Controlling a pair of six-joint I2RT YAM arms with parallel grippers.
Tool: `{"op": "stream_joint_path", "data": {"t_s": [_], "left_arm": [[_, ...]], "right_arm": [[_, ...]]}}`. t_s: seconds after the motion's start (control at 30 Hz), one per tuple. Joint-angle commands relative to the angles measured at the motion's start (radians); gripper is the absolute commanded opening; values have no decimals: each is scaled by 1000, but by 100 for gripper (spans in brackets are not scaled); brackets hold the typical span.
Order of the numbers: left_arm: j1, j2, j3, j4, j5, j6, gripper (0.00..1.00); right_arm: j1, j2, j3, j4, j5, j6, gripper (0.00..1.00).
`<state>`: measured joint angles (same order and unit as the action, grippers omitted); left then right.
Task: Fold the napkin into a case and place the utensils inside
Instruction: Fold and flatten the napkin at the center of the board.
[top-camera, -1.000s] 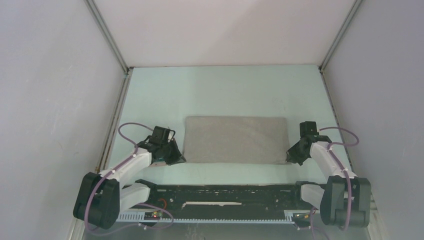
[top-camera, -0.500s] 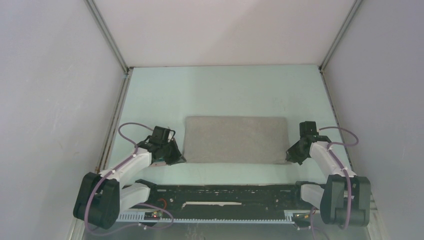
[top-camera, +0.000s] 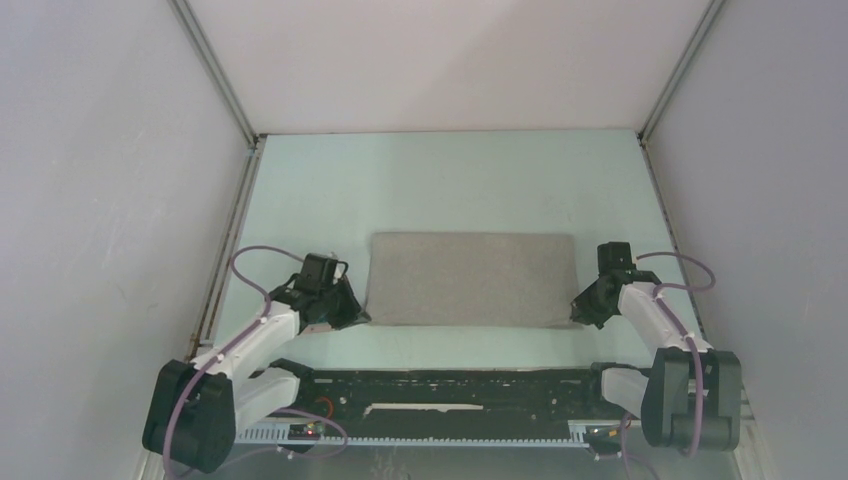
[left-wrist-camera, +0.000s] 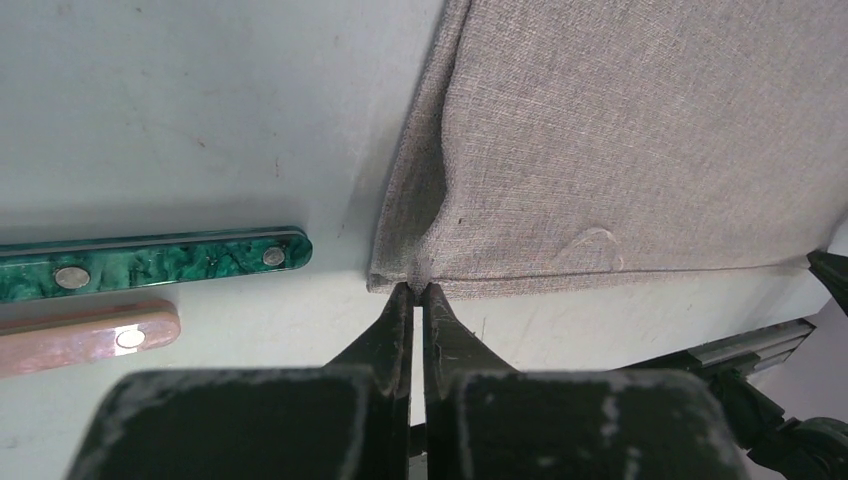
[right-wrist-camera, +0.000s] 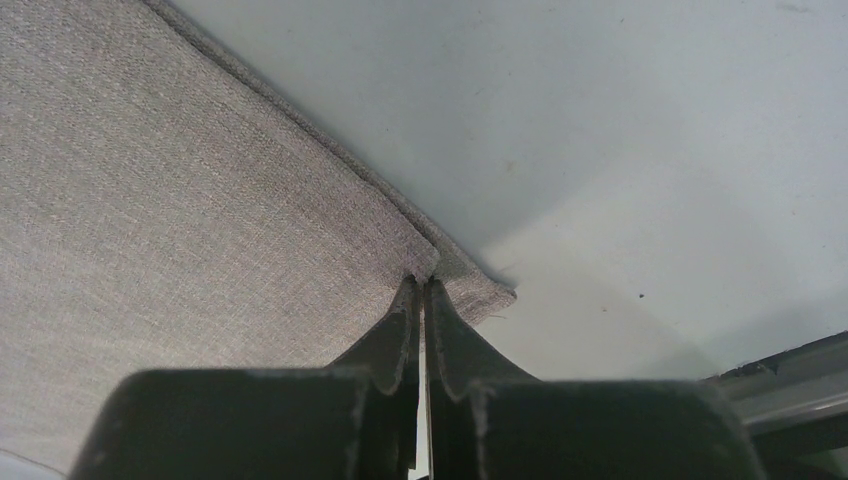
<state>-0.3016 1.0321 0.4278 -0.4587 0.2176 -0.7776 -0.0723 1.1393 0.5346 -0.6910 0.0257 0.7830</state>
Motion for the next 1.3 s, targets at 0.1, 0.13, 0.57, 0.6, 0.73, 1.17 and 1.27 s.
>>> {"op": "stream_joint_path", "data": {"t_s": [0.1,0.13,0.57,0.6,0.73,1.17,1.27], "left_arm": [[-4,10,-10,-19,-69,-9,0],[-4,20,-9,-15,-64,-8,0],[-5,-31,-39,2,-57,-23,17],[-7,-55,-45,9,-51,-28,23],[-11,-89,-39,-14,-54,-18,38],[-31,-169,42,-49,-2,-31,46],[-47,-114,85,-3,44,-31,47]], "right_arm": [[12,-45,0,-18,62,12,4],[14,-47,-1,-17,63,14,4],[22,-37,0,1,37,9,5],[24,-41,-1,-1,43,10,6],[30,-52,-2,-5,60,18,17],[69,-142,8,-74,26,42,40],[101,-181,17,-115,40,60,41]]}}
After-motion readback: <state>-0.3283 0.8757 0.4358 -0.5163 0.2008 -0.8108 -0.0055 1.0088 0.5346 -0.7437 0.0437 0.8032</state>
